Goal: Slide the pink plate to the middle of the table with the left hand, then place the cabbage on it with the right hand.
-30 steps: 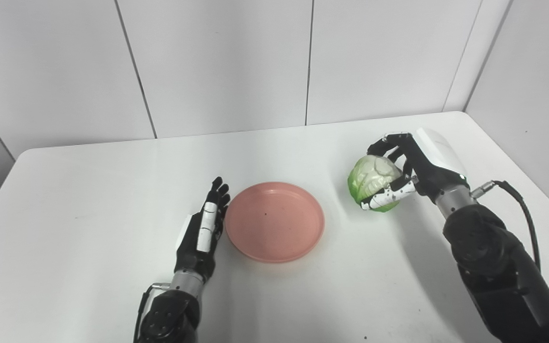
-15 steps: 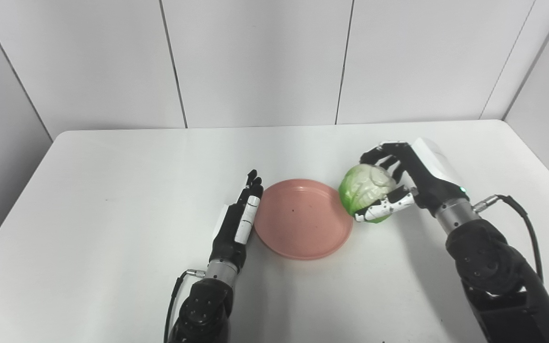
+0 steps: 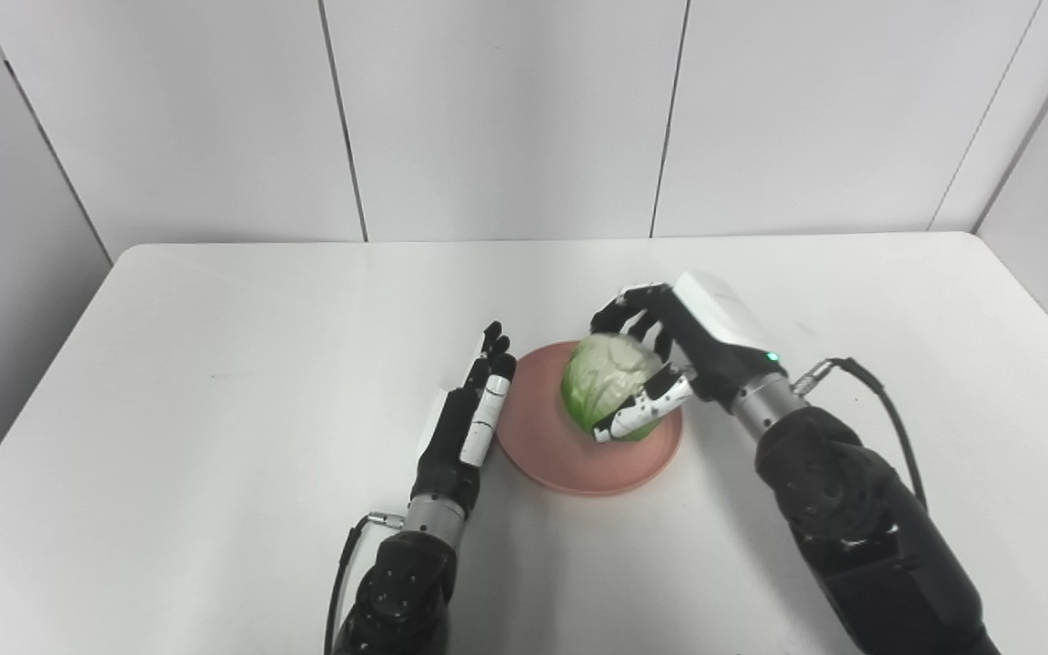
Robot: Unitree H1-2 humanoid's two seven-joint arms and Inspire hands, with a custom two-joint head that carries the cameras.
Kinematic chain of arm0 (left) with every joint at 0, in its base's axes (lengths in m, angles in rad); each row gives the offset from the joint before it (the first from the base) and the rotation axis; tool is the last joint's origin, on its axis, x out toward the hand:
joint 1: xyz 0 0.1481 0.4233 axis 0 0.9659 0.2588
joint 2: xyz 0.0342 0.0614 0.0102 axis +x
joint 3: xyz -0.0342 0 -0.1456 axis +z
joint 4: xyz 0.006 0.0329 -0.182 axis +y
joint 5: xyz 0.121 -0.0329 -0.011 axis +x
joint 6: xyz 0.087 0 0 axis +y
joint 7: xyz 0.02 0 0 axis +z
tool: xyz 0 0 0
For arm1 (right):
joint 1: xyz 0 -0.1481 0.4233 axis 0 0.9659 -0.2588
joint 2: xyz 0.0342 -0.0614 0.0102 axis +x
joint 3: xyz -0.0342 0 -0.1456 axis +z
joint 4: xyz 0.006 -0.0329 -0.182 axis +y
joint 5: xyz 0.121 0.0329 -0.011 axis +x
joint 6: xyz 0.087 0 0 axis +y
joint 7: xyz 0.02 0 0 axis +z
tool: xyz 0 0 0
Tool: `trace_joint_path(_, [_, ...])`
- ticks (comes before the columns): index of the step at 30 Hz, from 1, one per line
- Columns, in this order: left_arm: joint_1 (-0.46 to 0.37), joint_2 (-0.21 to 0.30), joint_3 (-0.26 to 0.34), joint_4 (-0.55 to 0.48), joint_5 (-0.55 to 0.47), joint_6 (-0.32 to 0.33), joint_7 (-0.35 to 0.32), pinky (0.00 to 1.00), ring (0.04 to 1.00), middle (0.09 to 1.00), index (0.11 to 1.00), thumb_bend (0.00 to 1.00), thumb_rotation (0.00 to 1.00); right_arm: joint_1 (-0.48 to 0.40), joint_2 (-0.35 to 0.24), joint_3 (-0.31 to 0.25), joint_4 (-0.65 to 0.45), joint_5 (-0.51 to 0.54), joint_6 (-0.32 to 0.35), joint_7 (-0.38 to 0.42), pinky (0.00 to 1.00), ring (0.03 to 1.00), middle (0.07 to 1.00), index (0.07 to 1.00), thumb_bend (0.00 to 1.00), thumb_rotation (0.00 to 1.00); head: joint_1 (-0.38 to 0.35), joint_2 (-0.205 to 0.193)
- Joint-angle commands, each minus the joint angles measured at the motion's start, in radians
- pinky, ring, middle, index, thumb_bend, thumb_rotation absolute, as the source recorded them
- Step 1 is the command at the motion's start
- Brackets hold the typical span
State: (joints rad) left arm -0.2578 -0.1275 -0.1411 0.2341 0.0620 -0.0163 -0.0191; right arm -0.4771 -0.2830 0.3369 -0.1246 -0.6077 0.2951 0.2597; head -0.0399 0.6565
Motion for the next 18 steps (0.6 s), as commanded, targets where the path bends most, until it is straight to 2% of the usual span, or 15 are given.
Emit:
trace_joint_path(1, [-0.029, -0.010, -0.005, -0.002, 0.004, 0.004, -0.001, 1.00, 1.000, 1.000, 1.000, 0.78, 1.00, -0.060, 0.012, 0.008, 0.003, -0.025, -0.059, -0.032, 0.31, 0.382, 0.482, 0.526, 0.51, 0.00, -0.010, 0.001])
trace_joint_path(9, [-0.028, -0.002, 0.004, -0.013, -0.020, 0.025, -0.023, 1.00, 1.000, 1.000, 1.000, 0.82, 1.00, -0.071, 0.023, 0.062, 0.110, -0.085, -0.141, -0.058, 0.26, 0.367, 0.454, 0.526, 0.51, 0.00, -0.021, 0.003])
trace_joint_path(13, [-0.025, -0.003, 0.007, -0.018, -0.031, 0.023, -0.024, 1.00, 1.000, 1.000, 1.000, 0.81, 1.00, -0.066, 0.020, 0.070, 0.133, -0.091, -0.148, -0.052, 0.29, 0.378, 0.462, 0.525, 0.51, 0.00, -0.025, 0.004])
trace_joint_path(18, [-0.022, -0.001, 0.006, -0.034, -0.038, 0.045, -0.031, 1.00, 1.000, 1.000, 1.000, 0.81, 1.00, -0.061, 0.009, 0.081, 0.176, -0.133, -0.232, -0.120, 0.30, 0.385, 0.472, 0.522, 0.52, 0.00, -0.030, 0.006])
